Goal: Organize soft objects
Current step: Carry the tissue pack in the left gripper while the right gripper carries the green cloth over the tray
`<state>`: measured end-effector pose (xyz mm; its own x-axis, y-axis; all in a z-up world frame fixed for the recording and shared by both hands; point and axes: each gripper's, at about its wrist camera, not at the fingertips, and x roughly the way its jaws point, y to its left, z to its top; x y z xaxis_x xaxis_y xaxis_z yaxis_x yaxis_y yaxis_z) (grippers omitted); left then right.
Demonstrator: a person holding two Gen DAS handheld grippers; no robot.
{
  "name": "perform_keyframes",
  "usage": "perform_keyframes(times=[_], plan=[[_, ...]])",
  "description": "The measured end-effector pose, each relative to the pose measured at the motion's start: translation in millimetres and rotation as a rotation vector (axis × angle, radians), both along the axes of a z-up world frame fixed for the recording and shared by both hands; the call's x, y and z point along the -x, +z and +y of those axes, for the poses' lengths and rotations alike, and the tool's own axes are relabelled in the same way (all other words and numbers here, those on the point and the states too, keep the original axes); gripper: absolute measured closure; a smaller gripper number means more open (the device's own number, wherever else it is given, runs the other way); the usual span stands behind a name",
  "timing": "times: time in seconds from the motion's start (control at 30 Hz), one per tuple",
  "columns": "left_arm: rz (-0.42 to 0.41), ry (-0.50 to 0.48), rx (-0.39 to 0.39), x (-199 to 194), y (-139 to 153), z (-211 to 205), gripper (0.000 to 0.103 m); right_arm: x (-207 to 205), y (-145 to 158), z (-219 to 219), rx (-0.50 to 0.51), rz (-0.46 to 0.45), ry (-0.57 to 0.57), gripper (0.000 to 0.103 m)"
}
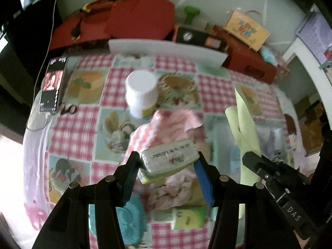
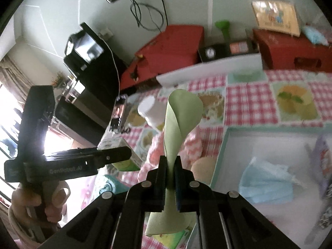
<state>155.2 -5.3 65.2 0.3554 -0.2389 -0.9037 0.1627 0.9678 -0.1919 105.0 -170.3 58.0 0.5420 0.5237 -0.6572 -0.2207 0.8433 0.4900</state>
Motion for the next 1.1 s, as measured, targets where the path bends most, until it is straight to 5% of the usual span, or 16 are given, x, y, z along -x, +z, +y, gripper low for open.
perform_keyframes(times=[0.47,1.1], plan=[[-0.058,-0.146,0.063,11,19,-71,0.048,21,39,-80,0.090,-0.095,-0.251,0.096],[0.076,-0.296,0.020,21,-38,-139,0.048,60,30,-221,0.183,-0.015,-0.683,0.096]])
